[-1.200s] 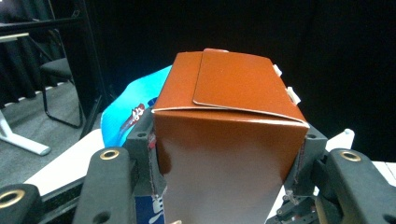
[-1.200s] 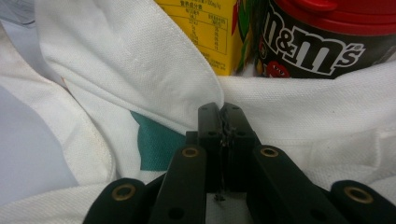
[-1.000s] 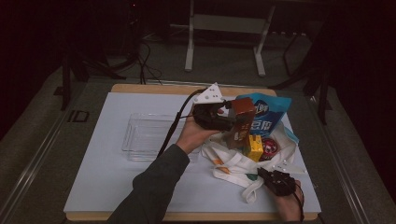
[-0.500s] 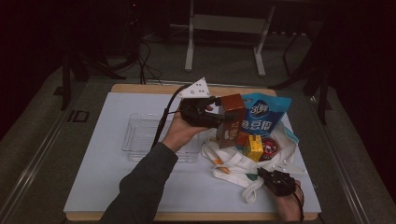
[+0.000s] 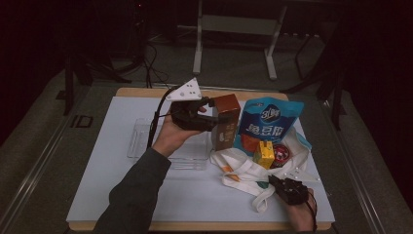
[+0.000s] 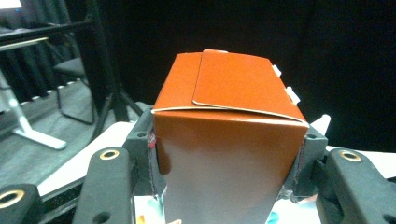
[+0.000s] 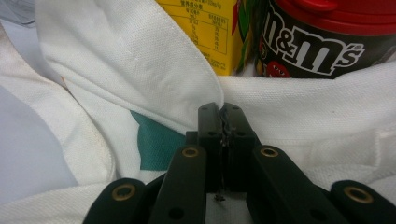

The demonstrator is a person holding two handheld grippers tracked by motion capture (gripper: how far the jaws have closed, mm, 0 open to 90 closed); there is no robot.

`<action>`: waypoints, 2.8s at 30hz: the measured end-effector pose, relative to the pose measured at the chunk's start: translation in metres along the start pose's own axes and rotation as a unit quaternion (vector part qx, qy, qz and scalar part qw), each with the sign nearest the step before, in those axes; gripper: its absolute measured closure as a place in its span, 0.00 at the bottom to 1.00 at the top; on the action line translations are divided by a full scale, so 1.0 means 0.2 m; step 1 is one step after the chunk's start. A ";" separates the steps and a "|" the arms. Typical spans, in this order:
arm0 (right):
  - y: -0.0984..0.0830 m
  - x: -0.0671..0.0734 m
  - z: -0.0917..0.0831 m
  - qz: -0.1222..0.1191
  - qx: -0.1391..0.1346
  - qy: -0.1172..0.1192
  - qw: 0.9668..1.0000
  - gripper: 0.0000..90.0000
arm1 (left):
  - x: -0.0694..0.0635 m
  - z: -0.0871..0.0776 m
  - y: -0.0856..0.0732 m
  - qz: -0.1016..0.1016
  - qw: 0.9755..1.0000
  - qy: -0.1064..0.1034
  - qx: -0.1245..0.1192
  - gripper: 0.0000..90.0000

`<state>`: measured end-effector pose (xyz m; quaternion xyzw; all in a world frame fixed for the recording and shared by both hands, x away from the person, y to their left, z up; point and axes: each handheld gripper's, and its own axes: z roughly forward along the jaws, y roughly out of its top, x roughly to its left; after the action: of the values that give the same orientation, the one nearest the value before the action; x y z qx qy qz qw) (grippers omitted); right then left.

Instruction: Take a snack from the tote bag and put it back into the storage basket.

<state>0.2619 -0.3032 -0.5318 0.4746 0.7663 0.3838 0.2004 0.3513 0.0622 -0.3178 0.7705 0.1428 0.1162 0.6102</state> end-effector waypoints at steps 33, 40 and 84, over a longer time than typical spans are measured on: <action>0.00 0.00 0.00 0.001 0.000 0.000 1.000 0.97 | 0.15 -0.36 -0.13 0.002 0.996 0.082 0.047 0.48; 0.00 0.00 0.00 0.001 -0.001 0.000 1.000 0.97 | 0.18 -0.40 -0.17 0.009 0.992 0.093 0.079 0.48; 0.00 0.00 0.00 0.002 -0.001 -0.002 1.000 0.97 | 0.29 -0.42 -0.49 0.010 0.965 0.048 0.259 0.47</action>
<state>0.2612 -0.3029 -0.5322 0.4766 0.7646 0.3841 0.2018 0.3693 0.1797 -0.3932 0.8971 0.1894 0.1180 0.3814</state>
